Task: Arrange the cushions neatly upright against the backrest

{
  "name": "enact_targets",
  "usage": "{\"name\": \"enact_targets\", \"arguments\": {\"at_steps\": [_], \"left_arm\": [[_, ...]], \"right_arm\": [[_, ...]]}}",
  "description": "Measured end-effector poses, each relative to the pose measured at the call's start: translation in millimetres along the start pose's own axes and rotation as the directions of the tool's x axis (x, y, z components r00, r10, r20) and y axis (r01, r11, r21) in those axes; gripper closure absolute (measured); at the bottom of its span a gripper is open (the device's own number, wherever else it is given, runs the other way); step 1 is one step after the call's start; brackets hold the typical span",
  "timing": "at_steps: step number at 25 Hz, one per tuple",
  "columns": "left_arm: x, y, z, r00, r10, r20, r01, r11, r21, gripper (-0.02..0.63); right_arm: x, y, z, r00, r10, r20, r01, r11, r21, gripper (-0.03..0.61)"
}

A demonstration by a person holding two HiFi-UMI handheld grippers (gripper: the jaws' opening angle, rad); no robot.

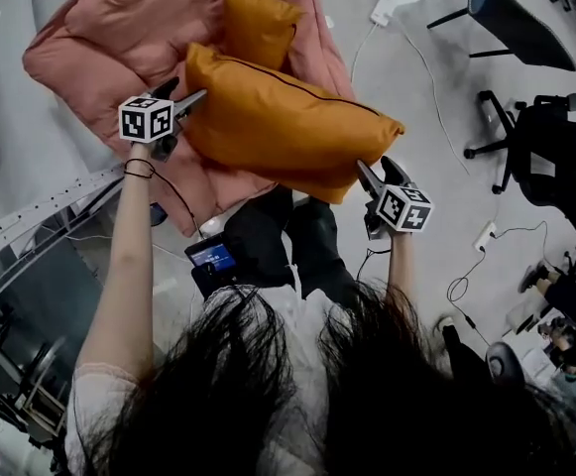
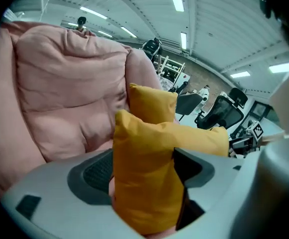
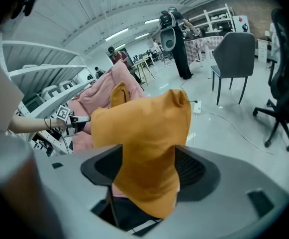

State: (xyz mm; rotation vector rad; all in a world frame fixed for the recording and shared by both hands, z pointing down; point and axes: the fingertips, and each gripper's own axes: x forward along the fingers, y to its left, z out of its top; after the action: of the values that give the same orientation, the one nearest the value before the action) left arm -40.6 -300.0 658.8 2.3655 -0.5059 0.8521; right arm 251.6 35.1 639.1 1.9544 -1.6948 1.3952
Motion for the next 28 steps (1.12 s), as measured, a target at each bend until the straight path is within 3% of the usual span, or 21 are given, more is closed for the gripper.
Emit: {"name": "enact_targets", "arguments": {"at_steps": [4, 10, 15, 19, 28], "left_arm": [[16, -1, 0, 0.995, -0.099, -0.018, 0.098, 0.995, -0.026, 0.235], [32, -3, 1, 0.983, -0.179, -0.036, 0.177, 0.983, -0.049, 0.23], [42, -3, 0, 0.99, -0.128, -0.059, 0.126, 0.991, -0.032, 0.239], [32, -12, -3, 0.995, -0.086, -0.054, 0.086, 0.996, -0.005, 0.344], [-16, -56, -12, 1.0, 0.019, 0.017, -0.02, 0.998, 0.065, 0.433]], "right_arm": [[12, -4, -4, 0.998, 0.04, -0.041, -0.039, 0.999, 0.006, 0.272], [29, -6, 1, 0.997, 0.05, -0.062, -0.052, 0.998, -0.03, 0.274], [33, -2, -1, 0.999, 0.021, -0.05, -0.023, 0.999, -0.033, 0.352], [30, 2, -4, 0.999, 0.004, -0.051, -0.006, 0.999, -0.038, 0.399], [-7, 8, -22, 0.996, 0.025, -0.082, -0.029, 0.998, -0.047, 0.481]]}}
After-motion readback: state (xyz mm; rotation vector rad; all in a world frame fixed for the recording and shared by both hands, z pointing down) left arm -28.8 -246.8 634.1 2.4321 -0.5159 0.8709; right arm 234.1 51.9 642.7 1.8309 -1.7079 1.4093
